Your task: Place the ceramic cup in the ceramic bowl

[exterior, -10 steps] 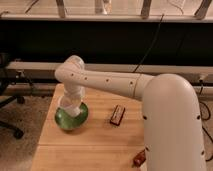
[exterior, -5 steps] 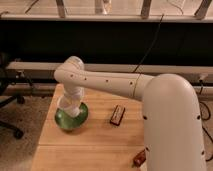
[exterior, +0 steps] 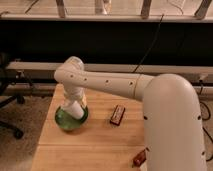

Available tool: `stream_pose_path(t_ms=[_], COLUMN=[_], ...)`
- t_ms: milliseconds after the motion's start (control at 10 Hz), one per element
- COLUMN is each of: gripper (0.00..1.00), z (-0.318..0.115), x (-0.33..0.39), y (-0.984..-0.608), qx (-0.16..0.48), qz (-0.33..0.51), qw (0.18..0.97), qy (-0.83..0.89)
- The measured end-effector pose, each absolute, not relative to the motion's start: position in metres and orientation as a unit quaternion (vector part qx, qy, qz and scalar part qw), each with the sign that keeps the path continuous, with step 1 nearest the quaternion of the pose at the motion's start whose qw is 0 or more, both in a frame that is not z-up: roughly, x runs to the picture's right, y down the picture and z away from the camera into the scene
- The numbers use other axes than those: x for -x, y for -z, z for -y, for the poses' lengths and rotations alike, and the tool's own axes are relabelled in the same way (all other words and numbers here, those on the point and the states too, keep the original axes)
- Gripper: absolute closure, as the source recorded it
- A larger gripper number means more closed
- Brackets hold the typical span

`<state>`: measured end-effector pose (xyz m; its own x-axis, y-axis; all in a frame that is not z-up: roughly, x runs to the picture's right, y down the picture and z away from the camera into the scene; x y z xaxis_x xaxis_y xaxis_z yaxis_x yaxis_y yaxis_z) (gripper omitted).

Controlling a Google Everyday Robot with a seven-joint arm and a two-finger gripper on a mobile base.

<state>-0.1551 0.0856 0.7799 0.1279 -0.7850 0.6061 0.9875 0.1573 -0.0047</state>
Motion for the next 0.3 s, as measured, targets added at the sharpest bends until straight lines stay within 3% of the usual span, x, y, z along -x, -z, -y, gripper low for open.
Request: stream_pose_path(t_ms=[300], gripper=[0.14], z=[-0.0868], x=[0.1538], y=[-0.7802], qx=[0.209], qz=[0.242], qw=[0.722], qy=[0.614])
